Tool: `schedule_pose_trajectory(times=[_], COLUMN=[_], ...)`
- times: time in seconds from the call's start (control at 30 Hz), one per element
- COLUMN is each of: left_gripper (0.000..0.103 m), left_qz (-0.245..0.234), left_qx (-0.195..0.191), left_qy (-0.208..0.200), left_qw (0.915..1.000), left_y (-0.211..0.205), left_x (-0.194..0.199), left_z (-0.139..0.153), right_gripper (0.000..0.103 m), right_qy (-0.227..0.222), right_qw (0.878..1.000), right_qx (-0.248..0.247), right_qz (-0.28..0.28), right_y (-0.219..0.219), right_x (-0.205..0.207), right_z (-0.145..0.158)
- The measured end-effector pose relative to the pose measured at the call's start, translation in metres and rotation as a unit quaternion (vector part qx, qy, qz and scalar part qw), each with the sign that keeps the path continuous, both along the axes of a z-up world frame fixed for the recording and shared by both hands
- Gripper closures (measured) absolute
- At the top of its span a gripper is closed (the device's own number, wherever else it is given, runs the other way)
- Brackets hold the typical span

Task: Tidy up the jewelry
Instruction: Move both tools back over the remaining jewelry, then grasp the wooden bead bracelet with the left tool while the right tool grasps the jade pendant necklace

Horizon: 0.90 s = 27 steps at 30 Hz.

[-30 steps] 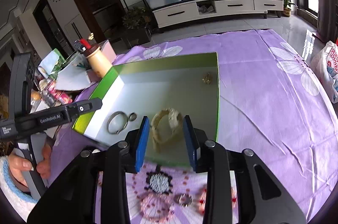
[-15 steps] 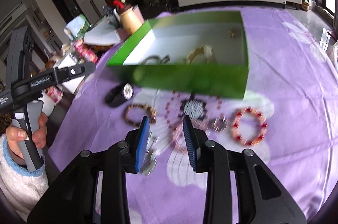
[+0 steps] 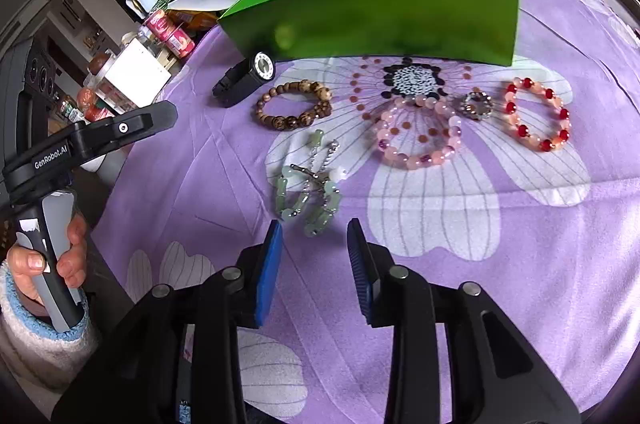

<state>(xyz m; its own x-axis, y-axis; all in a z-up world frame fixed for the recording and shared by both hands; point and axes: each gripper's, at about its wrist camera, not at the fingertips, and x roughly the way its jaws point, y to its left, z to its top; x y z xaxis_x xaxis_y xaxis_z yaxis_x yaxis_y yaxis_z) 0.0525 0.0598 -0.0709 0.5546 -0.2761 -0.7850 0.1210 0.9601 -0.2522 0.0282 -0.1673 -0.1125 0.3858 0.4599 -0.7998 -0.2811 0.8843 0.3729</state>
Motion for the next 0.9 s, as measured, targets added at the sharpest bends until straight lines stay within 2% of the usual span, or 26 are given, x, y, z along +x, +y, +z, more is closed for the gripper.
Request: schedule_pose_trajectory(times=[0.27,0.33,0.47,0.63,0.9], left_gripper=[0.019,0.019,0.019,0.019,0.019], left_qz=[-0.002,-0.003,-0.008,-0.014,-0.016], left_qx=[-0.006,-0.006,-0.007,-0.007,-0.019], left_qy=[0.006,0.006,0.011,0.016,0.025], left_qw=[1.0,1.0,0.9999,0.9997,0.9994], left_y=[-0.002,-0.003,-0.006,-0.013,-0.027], left_x=[-0.002,-0.001,0.003,0.006,0.021], left_z=[-0.006,-0.007,-0.011,-0.016,-0.022], right_gripper=[0.067,0.078,0.096,0.096,0.096], right_qy=[-0.04,-0.06,-0.065,-0.084,-0.153], right_qw=[0.998,0.995,0.995,0.994,0.986], right_qx=[-0.049,-0.076,-0.08,-0.073,-0.051], right_qz=[0.009,0.013,0.007,-0.004,-0.04], right_y=[0.018,0.023,0.02,0.014,-0.014], right_x=[0.0,-0.004,-0.001,-0.002,-0.008], right_z=[0.0,-0.001,-0.003,0.004,0.046])
